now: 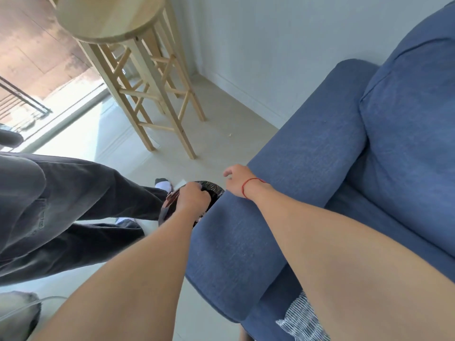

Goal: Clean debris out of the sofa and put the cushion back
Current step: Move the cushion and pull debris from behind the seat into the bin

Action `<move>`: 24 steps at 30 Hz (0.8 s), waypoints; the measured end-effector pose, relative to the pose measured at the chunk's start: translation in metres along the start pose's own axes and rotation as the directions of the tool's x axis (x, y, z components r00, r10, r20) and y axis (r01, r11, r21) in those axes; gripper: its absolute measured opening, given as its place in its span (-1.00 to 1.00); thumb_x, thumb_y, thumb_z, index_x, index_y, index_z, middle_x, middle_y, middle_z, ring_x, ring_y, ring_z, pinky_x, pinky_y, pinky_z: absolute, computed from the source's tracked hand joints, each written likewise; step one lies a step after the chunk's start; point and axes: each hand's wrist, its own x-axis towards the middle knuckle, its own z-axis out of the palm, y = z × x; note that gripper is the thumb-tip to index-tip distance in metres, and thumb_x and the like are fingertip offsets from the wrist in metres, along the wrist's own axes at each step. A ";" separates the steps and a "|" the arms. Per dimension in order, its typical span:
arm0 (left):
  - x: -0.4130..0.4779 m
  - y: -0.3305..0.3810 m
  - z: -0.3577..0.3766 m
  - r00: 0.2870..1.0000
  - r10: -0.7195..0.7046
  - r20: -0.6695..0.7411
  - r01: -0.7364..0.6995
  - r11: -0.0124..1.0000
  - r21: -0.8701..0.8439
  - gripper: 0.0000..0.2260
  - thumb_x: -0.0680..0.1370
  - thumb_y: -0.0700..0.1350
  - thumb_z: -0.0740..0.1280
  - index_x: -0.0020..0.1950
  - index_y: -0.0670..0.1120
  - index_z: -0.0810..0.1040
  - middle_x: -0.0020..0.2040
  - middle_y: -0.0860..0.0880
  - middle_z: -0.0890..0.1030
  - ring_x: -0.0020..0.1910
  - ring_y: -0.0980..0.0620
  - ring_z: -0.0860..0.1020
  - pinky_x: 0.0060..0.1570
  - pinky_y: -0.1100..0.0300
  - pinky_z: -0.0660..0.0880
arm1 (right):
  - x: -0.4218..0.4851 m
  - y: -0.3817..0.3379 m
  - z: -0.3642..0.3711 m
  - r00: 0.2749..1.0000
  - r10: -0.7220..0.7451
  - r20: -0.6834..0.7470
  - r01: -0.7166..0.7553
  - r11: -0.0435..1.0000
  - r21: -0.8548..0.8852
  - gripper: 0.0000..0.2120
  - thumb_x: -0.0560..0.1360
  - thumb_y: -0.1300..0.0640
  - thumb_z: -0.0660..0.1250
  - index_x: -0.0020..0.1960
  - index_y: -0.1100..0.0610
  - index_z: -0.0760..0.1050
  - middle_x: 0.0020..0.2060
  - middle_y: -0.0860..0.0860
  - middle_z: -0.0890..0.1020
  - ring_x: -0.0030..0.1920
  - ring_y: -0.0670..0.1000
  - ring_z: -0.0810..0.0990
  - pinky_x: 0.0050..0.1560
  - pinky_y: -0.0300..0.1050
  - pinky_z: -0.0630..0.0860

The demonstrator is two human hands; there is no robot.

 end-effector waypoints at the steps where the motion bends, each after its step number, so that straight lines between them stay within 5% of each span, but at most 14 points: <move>1: -0.004 0.011 0.004 1.000 0.027 0.007 -0.027 1.000 -0.009 -0.84 0.52 -0.22 0.17 -0.13 -0.21 0.53 -0.03 -0.29 0.61 -0.03 -0.25 0.54 -0.05 0.03 0.49 | -0.003 0.008 -0.008 0.999 0.010 -0.041 -0.009 1.000 0.014 -0.66 0.58 0.29 0.11 0.29 0.20 0.50 0.33 0.15 0.48 0.31 0.19 0.49 0.34 0.04 0.44; 5: -0.019 0.057 0.025 0.991 0.134 0.017 -0.134 0.991 -0.003 -0.60 0.58 -0.09 0.22 0.41 -0.15 0.42 0.30 -0.17 0.53 0.30 -0.17 0.49 0.29 0.01 0.44 | -0.019 0.040 -0.041 0.980 0.059 -0.190 -0.048 0.997 0.064 -0.65 0.60 0.19 0.13 0.35 0.13 0.45 0.35 0.12 0.45 0.30 0.19 0.49 0.29 0.04 0.44; 7: -0.025 0.082 0.037 0.979 0.204 0.021 -0.204 0.979 0.012 -0.64 0.57 -0.12 0.20 0.35 -0.17 0.46 0.20 -0.19 0.58 0.19 -0.22 0.54 0.17 -0.02 0.50 | -0.029 0.058 -0.057 0.971 0.071 -0.228 -0.050 0.994 0.096 -0.60 0.61 0.14 0.14 0.44 0.10 0.37 0.42 0.09 0.40 0.39 0.16 0.43 0.38 0.05 0.39; 10: -0.042 0.121 0.061 0.944 0.329 0.037 -0.331 0.943 0.048 -0.84 0.57 -0.18 0.17 -0.16 -0.04 0.49 -0.11 -0.14 0.57 -0.05 -0.22 0.50 -0.12 0.09 0.41 | -0.046 0.093 -0.082 0.956 0.100 -0.276 -0.060 0.987 0.151 -0.54 0.61 0.12 0.14 0.50 0.11 0.26 0.49 0.06 0.31 0.48 0.11 0.31 0.48 0.08 0.28; 11: -0.050 0.134 0.069 0.930 0.365 0.046 -0.368 0.927 0.073 -0.84 0.57 -0.16 0.17 -0.17 -0.01 0.48 -0.09 -0.14 0.56 -0.07 -0.22 0.49 -0.17 0.14 0.38 | -0.053 0.107 -0.090 0.949 0.120 -0.291 -0.072 0.983 0.170 -0.53 0.62 0.11 0.14 0.51 0.12 0.24 0.51 0.04 0.28 0.50 0.09 0.28 0.49 0.06 0.25; 13: -0.064 0.158 0.090 0.903 0.425 0.063 -0.429 0.898 0.099 -0.83 0.59 -0.12 0.16 0.02 -0.11 0.53 0.07 -0.16 0.60 -0.01 -0.22 0.55 -0.20 0.10 0.47 | -0.068 0.140 -0.104 0.931 0.165 -0.325 -0.098 0.972 0.214 -0.52 0.62 0.11 0.13 0.52 0.12 0.21 0.53 0.01 0.25 0.53 0.05 0.22 0.52 0.02 0.20; 15: -0.081 0.182 0.112 0.879 0.467 0.093 -0.476 0.872 0.118 -0.84 0.60 -0.06 0.16 0.01 -0.03 0.52 0.14 -0.12 0.59 0.07 -0.16 0.57 -0.03 -0.01 0.56 | -0.087 0.173 -0.116 0.906 0.221 -0.360 -0.129 0.956 0.262 -0.52 0.61 0.11 0.13 0.52 0.13 0.22 0.52 0.02 0.27 0.52 0.05 0.23 0.51 0.00 0.21; 17: -0.099 0.202 0.137 0.854 0.501 0.142 -0.518 0.844 0.141 -0.85 0.61 -0.02 0.16 0.03 0.00 0.50 0.20 -0.13 0.58 0.15 -0.14 0.55 0.11 -0.04 0.53 | -0.109 0.208 -0.125 0.873 0.302 -0.383 -0.182 0.930 0.319 -0.54 0.61 0.11 0.14 0.50 0.14 0.25 0.49 0.07 0.31 0.49 0.10 0.29 0.47 0.02 0.26; 20: -0.121 0.222 0.180 0.827 0.512 0.232 -0.554 0.814 0.175 -0.59 0.62 0.02 0.16 0.42 -0.13 0.39 0.34 -0.13 0.49 0.32 -0.13 0.46 0.28 -0.05 0.44 | -0.142 0.262 -0.129 0.813 0.419 -0.404 -0.267 0.885 0.381 -0.58 0.60 0.13 0.14 0.44 0.19 0.31 0.44 0.12 0.38 0.43 0.15 0.36 0.40 0.04 0.31; 24: -0.150 0.225 0.236 0.802 0.476 0.361 -0.558 0.813 0.168 -0.52 0.60 0.06 0.19 0.48 -0.11 0.33 0.38 -0.10 0.47 0.36 -0.10 0.43 0.33 -0.04 0.40 | -0.181 0.319 -0.116 0.744 0.521 -0.418 -0.328 0.830 0.451 -0.52 0.61 0.11 0.14 0.51 0.17 0.24 0.49 0.08 0.33 0.49 0.10 0.29 0.45 0.00 0.28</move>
